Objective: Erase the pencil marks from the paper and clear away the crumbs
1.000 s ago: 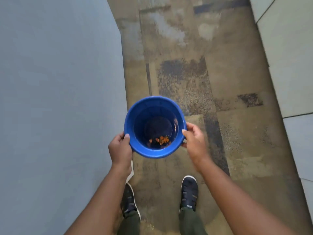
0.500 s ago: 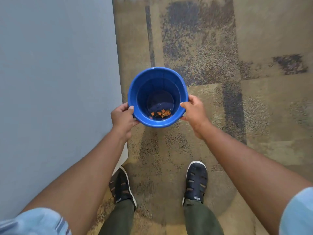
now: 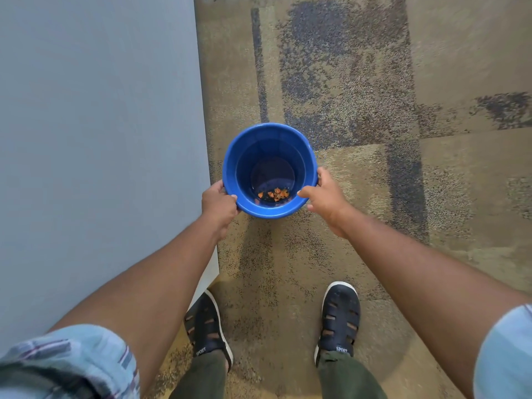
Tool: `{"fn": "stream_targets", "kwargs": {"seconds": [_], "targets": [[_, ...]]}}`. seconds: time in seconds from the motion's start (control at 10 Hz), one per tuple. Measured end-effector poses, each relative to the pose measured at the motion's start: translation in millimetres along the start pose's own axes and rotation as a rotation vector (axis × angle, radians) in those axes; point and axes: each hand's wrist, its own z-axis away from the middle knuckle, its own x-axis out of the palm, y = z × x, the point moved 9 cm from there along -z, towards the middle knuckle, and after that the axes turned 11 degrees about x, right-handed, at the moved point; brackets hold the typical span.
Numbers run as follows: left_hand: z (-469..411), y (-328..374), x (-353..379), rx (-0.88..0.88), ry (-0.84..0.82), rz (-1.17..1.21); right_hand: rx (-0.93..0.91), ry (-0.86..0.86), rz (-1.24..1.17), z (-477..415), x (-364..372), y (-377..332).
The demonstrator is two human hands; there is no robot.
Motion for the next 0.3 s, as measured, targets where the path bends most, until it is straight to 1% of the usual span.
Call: {"fn": "stream_targets", "kwargs": {"seconds": [0.1, 0.3], "targets": [[10, 5, 2, -0.013, -0.030, -0.070, 0.008, -0.001, 0.004, 10, -1, -2], [35, 30, -7, 0.030, -0.018, -0.303, -0.055, 0.065, 0.141, 53, -9, -20]]}}
